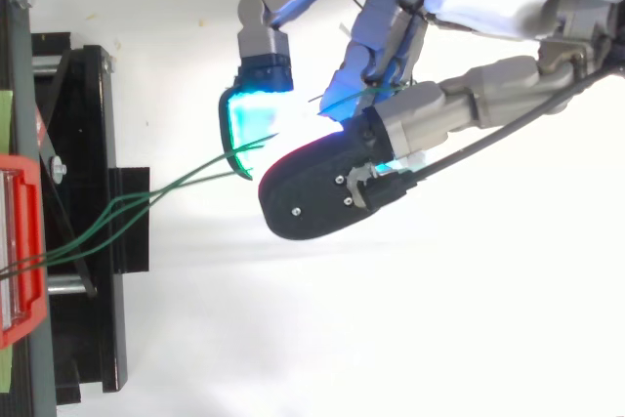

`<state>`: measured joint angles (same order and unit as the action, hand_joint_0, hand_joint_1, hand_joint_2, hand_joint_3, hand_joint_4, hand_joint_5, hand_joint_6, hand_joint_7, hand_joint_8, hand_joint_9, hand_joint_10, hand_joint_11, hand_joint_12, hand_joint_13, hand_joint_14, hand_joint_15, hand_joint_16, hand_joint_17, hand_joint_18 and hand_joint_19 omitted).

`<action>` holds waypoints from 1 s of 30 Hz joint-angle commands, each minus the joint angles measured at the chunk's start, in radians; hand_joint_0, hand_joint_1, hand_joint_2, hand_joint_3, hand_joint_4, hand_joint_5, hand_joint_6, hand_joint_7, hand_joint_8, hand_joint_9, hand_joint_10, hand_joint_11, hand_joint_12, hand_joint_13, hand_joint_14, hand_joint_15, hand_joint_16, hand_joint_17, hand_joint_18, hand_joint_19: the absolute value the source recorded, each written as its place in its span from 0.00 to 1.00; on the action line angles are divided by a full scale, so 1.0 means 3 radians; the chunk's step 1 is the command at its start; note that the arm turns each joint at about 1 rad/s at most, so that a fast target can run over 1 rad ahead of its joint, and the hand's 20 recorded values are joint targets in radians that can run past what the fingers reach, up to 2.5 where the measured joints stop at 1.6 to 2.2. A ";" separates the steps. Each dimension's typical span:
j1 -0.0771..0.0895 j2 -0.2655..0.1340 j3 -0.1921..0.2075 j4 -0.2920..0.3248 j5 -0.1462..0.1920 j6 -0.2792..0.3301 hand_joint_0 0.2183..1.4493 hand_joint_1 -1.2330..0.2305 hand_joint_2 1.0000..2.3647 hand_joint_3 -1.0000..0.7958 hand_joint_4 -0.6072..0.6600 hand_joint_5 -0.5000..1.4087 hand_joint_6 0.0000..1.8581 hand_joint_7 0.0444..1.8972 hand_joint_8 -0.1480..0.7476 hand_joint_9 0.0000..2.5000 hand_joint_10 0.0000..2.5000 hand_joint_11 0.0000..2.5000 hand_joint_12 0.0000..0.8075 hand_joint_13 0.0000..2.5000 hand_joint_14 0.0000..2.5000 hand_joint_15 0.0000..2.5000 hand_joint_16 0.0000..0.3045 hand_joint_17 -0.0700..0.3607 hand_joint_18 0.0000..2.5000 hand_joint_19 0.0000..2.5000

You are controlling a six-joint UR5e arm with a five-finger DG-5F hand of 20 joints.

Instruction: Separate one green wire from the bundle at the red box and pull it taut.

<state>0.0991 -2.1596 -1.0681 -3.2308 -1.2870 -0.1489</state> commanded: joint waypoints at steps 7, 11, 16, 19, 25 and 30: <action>0.0002 0.0004 0.0001 0.0006 0.0000 0.0000 0.37 0.29 0.00 0.28 0.57 0.15 0.48 0.56 0.46 0.52 0.00 0.65 0.39 0.58 0.01 0.54 0.17 0.43 0.38 0.25; 0.0002 -0.0001 0.0001 0.0006 0.0000 0.0000 0.30 0.33 0.00 0.28 0.58 0.15 0.48 0.56 0.46 0.52 0.00 0.65 0.39 0.58 0.01 0.54 0.17 0.44 0.39 0.25; 0.0002 -0.0001 0.0001 0.0006 0.0000 0.0000 0.25 0.40 0.00 0.28 0.59 0.15 0.48 0.55 0.49 0.54 0.01 0.65 0.41 0.59 0.01 0.54 0.19 0.46 0.39 0.26; 0.0002 -0.0001 0.0001 0.0006 0.0000 0.0000 0.28 0.47 0.00 0.28 0.59 0.15 0.47 0.56 0.47 0.54 0.00 0.65 0.39 0.59 0.01 0.54 0.19 0.46 0.39 0.27; 0.0002 -0.0001 0.0001 0.0011 0.0000 0.0000 0.32 0.41 0.01 0.38 0.57 0.15 0.47 0.59 0.46 0.53 0.01 0.65 0.38 0.59 0.01 0.55 0.18 0.45 0.38 0.27; 0.0002 -0.0001 0.0001 0.0011 0.0000 0.0000 0.33 0.36 0.02 0.42 0.54 0.15 0.48 0.60 0.46 0.53 0.00 0.65 0.38 0.59 0.01 0.54 0.18 0.45 0.38 0.27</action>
<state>0.0996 -2.1598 -1.0677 -3.2276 -1.2870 -0.1488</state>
